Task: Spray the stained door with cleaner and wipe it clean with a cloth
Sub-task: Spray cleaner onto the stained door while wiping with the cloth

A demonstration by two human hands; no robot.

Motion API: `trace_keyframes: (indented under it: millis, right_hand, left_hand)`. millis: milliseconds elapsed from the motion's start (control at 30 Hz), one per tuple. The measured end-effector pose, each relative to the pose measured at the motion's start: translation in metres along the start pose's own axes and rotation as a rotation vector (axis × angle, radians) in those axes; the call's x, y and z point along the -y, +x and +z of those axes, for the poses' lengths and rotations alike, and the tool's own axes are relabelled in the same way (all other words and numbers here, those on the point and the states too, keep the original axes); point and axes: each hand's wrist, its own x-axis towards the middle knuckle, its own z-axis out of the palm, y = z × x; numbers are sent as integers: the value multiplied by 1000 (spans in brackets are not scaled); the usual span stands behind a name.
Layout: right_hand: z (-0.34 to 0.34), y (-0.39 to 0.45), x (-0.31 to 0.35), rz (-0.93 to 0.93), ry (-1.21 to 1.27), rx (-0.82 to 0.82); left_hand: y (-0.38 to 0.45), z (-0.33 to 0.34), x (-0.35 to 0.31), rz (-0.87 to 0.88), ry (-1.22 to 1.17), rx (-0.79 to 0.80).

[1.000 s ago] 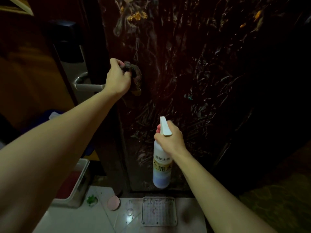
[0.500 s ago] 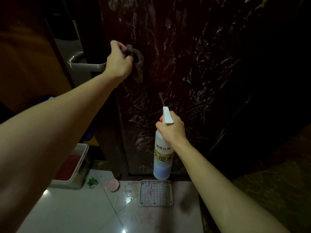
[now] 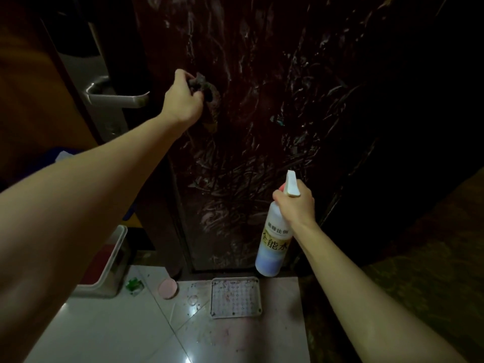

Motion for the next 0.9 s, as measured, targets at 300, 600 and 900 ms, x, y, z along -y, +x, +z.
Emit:
trace_keyframes:
  millis: [300,600,900]
  right_hand:
    - [-18,17,-13,63,-42,-107]
    - [-21,25,-28,90,-111,-121]
    - [-2,20,-43,85,-98,-35]
  left_hand:
    - [-4,17,2,-14,15,37]
    - [-9,29,13,-1,6,38]
    - [-18,36,29,17,6,71]
